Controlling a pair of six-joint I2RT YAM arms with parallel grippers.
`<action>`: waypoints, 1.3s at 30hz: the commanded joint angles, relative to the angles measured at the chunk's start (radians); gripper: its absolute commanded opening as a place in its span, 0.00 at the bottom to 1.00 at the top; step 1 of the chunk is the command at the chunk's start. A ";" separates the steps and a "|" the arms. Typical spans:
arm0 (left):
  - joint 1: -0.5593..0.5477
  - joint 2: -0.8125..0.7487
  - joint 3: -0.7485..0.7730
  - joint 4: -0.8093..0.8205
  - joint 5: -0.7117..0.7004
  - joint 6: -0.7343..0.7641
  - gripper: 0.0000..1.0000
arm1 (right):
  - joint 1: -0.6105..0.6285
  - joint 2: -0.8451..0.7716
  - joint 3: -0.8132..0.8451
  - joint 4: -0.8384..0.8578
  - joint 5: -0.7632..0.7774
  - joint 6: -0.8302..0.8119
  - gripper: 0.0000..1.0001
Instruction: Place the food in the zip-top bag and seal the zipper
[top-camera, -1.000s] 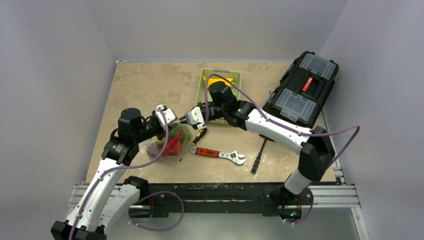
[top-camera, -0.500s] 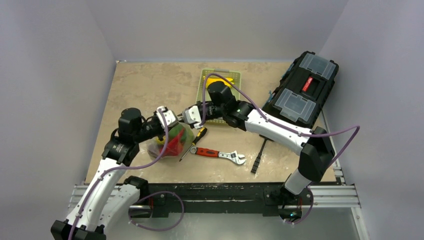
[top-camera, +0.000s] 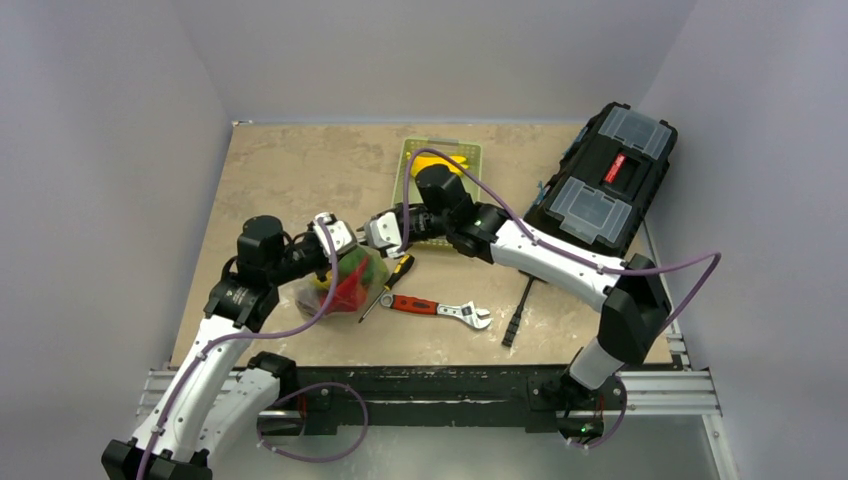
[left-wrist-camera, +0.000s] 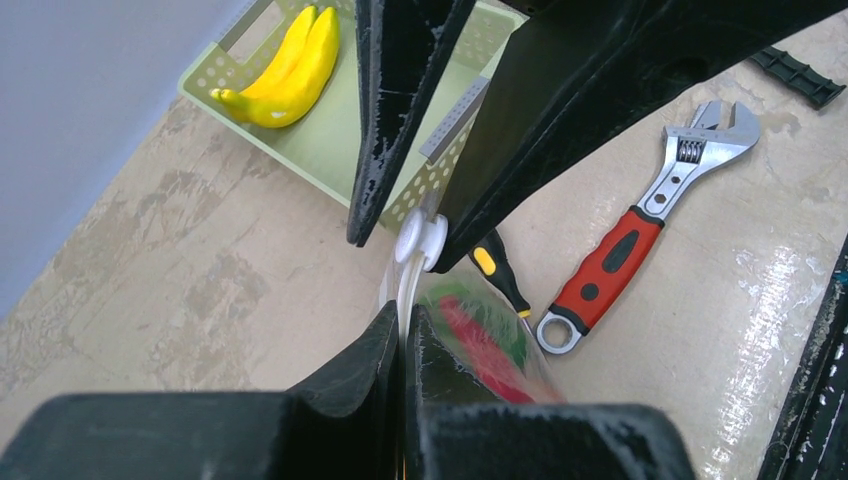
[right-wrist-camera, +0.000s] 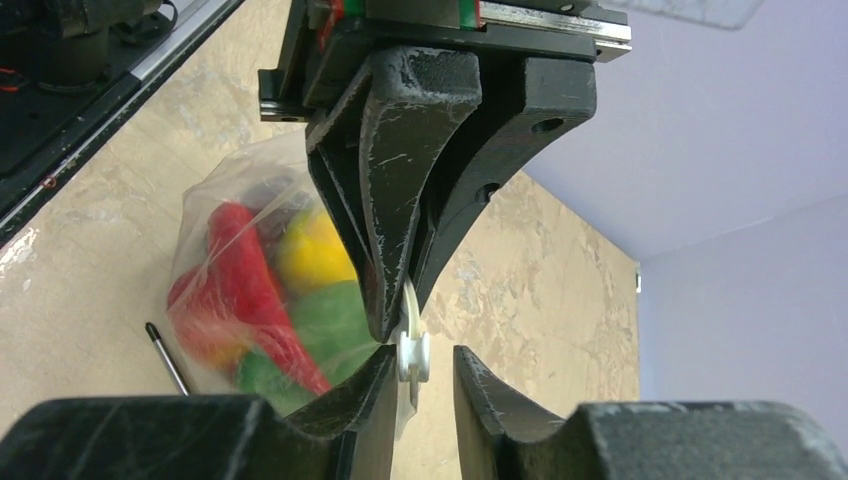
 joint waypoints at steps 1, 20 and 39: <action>-0.001 0.001 0.021 0.018 0.004 0.027 0.00 | 0.002 -0.065 -0.020 0.011 0.015 0.015 0.24; -0.001 0.006 0.027 0.001 0.024 0.031 0.00 | 0.017 -0.043 0.009 -0.001 -0.026 0.021 0.18; 0.000 -0.041 -0.008 0.015 0.063 0.062 0.00 | 0.021 0.075 0.142 -0.162 -0.177 -0.080 0.00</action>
